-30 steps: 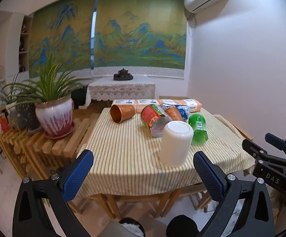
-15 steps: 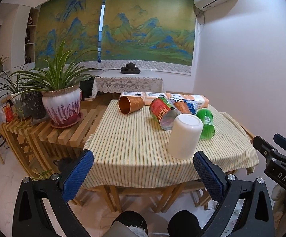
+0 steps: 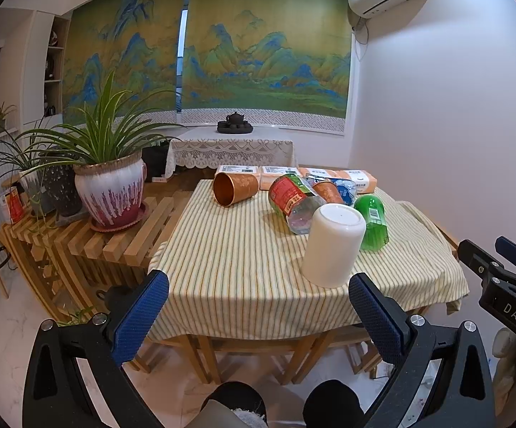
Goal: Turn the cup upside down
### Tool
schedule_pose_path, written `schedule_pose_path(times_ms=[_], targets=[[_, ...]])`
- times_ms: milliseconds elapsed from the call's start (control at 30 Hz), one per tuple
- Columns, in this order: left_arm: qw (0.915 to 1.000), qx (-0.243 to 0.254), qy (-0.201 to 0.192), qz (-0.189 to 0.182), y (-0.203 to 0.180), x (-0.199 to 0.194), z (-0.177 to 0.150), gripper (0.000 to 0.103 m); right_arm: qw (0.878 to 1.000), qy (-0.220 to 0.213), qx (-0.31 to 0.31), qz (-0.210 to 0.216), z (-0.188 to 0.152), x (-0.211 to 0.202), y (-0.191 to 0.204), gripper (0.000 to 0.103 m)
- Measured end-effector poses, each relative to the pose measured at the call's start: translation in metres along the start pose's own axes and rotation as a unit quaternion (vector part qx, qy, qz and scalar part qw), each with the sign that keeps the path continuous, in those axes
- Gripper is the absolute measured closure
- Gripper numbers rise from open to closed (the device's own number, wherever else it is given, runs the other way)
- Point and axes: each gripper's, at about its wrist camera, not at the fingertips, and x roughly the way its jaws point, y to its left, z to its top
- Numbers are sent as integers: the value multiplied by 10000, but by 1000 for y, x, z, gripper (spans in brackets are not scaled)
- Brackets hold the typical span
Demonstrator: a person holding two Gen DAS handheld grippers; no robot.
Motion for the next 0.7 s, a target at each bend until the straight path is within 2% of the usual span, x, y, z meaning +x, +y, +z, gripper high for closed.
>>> schedule_pose_path(times_ms=[700], targets=[[10000,35,4,-60,-4,0,0,1,10000,10,19,-23,-2,2,-2,25]])
